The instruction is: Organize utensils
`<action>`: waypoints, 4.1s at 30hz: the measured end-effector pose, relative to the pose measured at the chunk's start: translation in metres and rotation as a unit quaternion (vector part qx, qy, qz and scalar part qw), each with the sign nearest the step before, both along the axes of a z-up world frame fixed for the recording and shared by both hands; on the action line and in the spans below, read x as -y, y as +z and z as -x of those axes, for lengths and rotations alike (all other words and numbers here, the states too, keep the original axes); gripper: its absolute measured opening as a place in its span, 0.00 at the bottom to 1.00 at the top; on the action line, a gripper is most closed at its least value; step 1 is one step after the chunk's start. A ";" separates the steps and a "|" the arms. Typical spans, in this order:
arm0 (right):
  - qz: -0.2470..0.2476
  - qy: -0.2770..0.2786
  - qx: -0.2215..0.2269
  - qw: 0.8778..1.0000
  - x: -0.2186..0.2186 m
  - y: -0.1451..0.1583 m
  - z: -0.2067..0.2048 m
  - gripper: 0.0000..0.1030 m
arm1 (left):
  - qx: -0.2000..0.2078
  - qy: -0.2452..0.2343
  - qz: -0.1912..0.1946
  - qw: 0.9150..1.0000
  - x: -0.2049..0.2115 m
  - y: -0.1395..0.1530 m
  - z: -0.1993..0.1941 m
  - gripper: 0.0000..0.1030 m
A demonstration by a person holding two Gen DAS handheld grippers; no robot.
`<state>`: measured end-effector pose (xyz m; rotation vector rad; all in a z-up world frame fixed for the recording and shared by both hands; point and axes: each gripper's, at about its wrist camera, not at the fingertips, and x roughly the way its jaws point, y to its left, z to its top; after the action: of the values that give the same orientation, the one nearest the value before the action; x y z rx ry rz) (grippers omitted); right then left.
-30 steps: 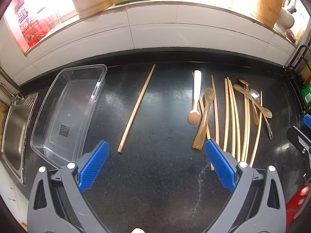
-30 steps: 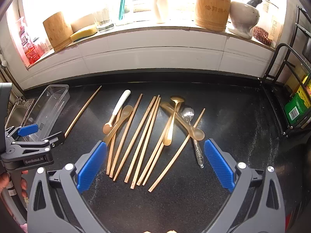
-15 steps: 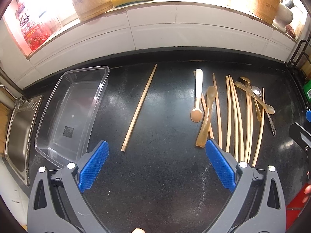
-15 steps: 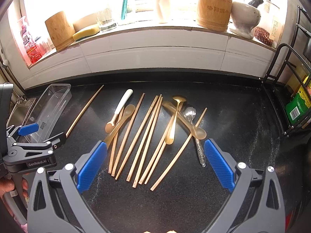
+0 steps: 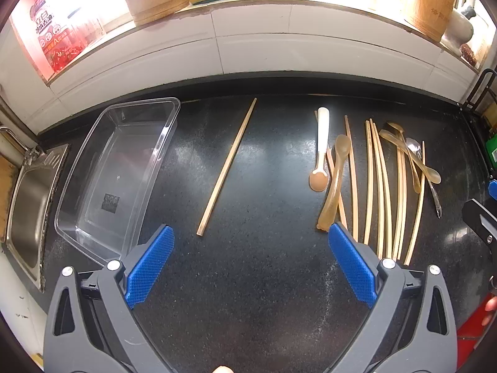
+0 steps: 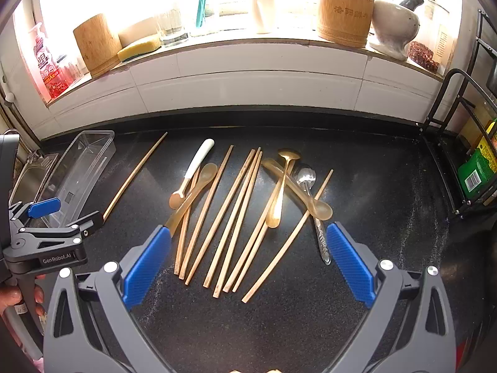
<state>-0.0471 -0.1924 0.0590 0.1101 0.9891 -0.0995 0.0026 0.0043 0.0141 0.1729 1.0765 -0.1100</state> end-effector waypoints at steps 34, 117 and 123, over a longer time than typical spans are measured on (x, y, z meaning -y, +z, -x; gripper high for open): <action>-0.016 -0.047 -0.005 0.999 0.065 -0.003 0.010 0.94 | -0.009 -0.018 -0.003 1.000 0.014 -0.006 -0.002 0.94; -0.097 0.077 -0.071 0.990 0.091 -0.084 -0.084 0.44 | -0.064 -0.128 0.088 0.986 0.004 -0.097 -0.113 0.07; -0.103 0.015 -0.138 0.985 0.071 -0.107 -0.116 0.42 | -0.065 -0.118 0.095 0.986 0.003 -0.098 -0.114 0.06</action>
<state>0.0690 -0.2638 -0.0477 0.2766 1.2762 0.0154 0.1167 0.0009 -0.0839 0.1210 1.1650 -0.4411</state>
